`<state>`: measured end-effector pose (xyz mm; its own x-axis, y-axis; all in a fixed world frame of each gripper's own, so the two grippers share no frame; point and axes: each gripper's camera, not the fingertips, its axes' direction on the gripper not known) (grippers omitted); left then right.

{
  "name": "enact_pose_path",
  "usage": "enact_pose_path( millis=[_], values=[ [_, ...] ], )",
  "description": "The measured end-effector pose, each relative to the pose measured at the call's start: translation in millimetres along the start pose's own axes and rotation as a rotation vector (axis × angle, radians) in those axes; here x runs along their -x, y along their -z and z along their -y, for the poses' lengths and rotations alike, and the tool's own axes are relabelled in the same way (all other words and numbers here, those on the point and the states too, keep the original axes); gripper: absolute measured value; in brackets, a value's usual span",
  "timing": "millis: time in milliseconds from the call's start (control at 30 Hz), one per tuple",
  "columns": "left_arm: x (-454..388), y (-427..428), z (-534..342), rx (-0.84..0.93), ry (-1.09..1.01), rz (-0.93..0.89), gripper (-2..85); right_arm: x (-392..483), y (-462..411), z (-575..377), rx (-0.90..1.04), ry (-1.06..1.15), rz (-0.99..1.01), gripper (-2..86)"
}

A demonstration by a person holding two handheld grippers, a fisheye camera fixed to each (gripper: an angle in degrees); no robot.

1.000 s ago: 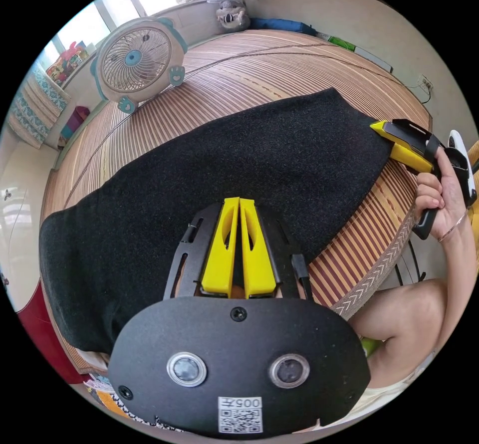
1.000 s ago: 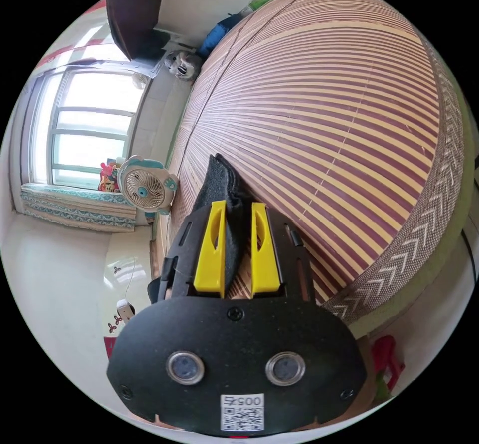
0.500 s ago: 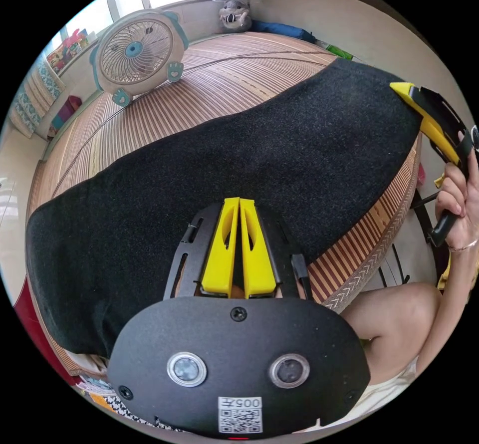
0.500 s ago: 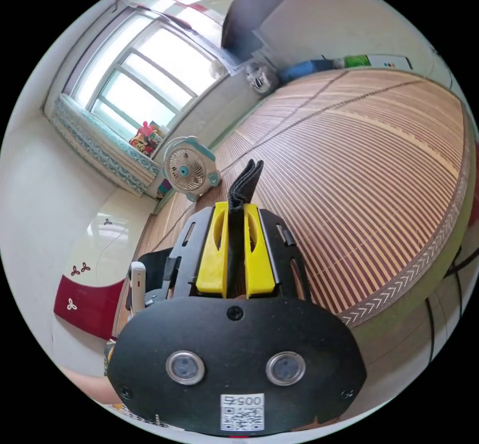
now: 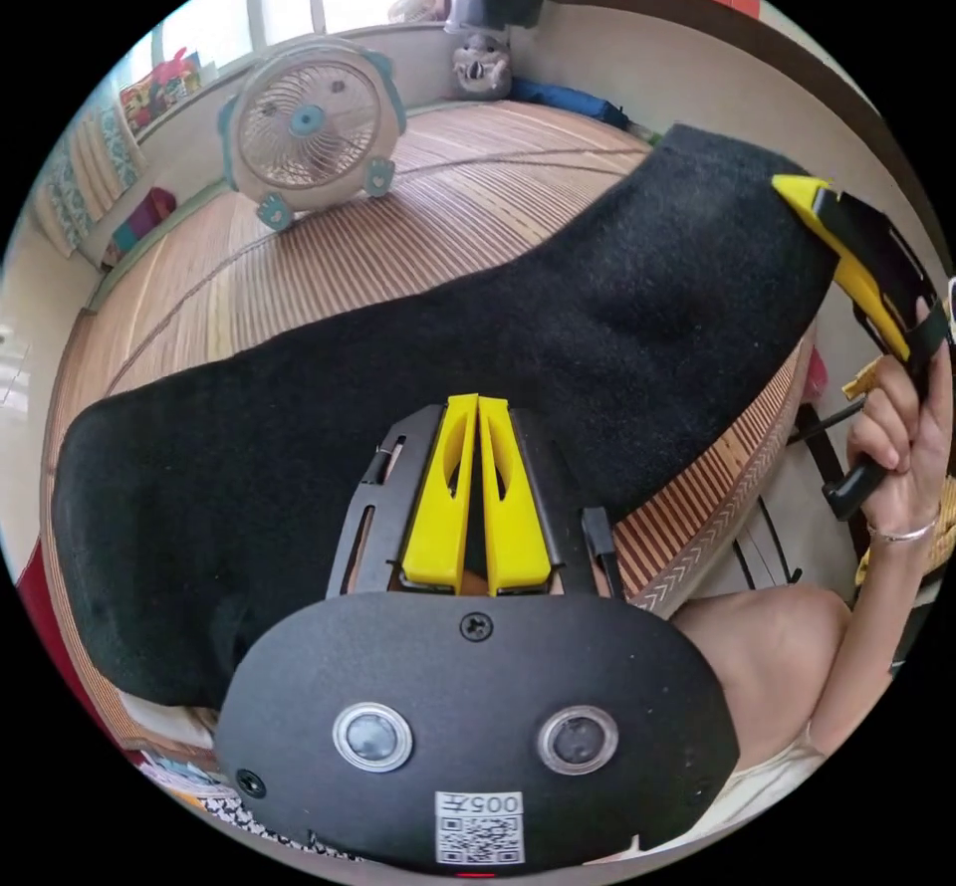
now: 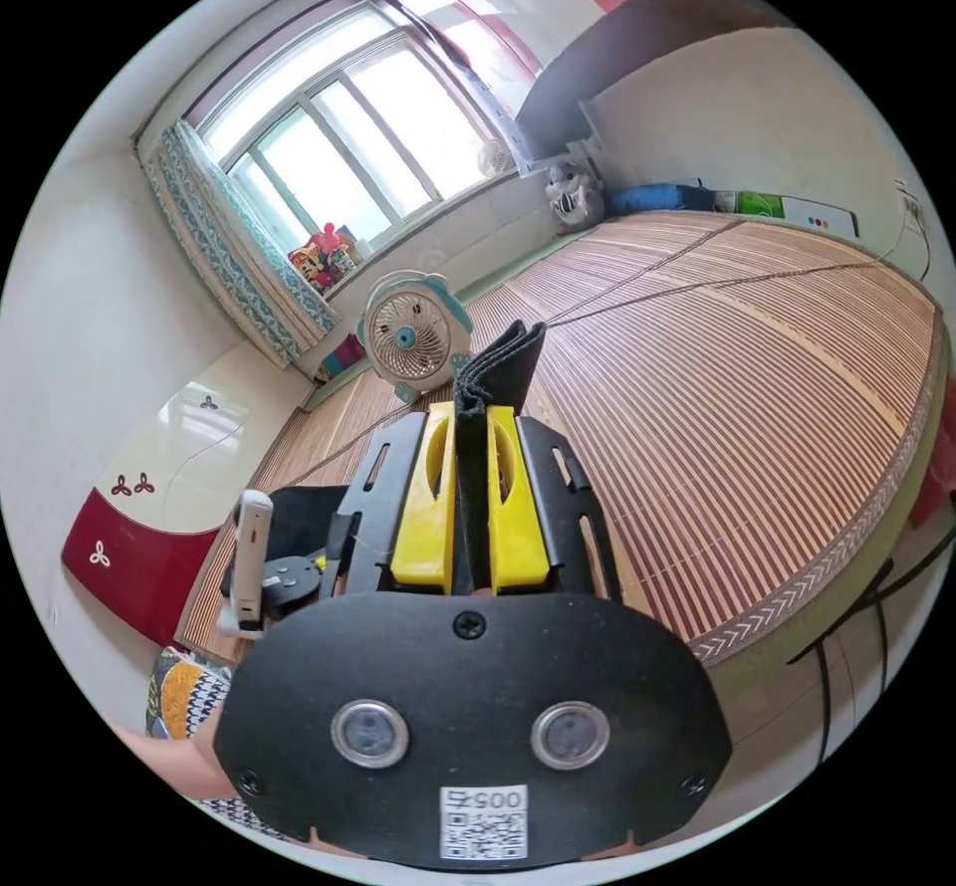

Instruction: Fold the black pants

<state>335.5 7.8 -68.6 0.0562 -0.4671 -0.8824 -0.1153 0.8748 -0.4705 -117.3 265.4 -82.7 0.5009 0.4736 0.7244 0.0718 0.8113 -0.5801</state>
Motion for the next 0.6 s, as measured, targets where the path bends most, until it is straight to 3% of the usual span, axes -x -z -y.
enact_pose_path(
  millis=[233, 400, 600],
  values=[
    [105, 45, -22, -0.051, 0.248, 0.151, -0.6, 86, -15, -19, 0.012, 0.14, -0.097, 1.1],
    [137, 74, -40, -0.098, 0.308, 0.121, -0.6, 155, -29, -35, -0.006, 0.238, -0.086, 1.1],
    [164, 102, -58, -0.119, 0.349, 0.225, -0.6, 257, -66, -68, 0.02, 0.431, -0.077, 1.1]
  ],
)
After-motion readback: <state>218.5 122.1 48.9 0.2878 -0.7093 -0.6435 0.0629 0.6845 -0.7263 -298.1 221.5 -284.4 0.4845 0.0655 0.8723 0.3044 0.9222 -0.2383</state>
